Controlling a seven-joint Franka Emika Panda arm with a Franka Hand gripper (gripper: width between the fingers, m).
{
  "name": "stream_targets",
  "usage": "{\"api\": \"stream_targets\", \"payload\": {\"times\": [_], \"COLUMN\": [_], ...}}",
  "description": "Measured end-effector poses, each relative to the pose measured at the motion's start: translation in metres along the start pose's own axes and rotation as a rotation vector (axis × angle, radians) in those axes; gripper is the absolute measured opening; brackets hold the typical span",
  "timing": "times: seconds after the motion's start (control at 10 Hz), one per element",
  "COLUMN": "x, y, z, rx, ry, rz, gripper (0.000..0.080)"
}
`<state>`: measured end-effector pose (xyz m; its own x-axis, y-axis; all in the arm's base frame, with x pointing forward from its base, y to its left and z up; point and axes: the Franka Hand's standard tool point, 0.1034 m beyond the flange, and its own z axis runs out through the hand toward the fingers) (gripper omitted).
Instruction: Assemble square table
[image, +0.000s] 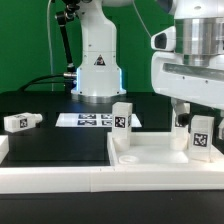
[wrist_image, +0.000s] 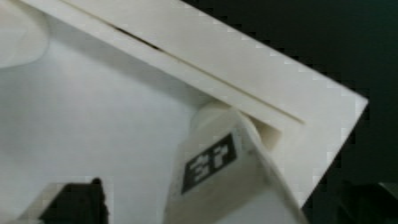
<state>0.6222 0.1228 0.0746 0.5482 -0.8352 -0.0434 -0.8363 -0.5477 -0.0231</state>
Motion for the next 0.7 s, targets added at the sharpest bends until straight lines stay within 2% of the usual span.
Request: {"api": "stream_targets", "payload": {"times": [0.2,0.7], "x": [-0.0042,-0.0016], "y": [-0.003,-0.0054], "z": [-0.0006,-0.0047], "rx": [-0.002,0.004], "ry": [0.009,0.015], "rz": [-0.182,-0.491], "gripper": [0.0649,0.0649]}}
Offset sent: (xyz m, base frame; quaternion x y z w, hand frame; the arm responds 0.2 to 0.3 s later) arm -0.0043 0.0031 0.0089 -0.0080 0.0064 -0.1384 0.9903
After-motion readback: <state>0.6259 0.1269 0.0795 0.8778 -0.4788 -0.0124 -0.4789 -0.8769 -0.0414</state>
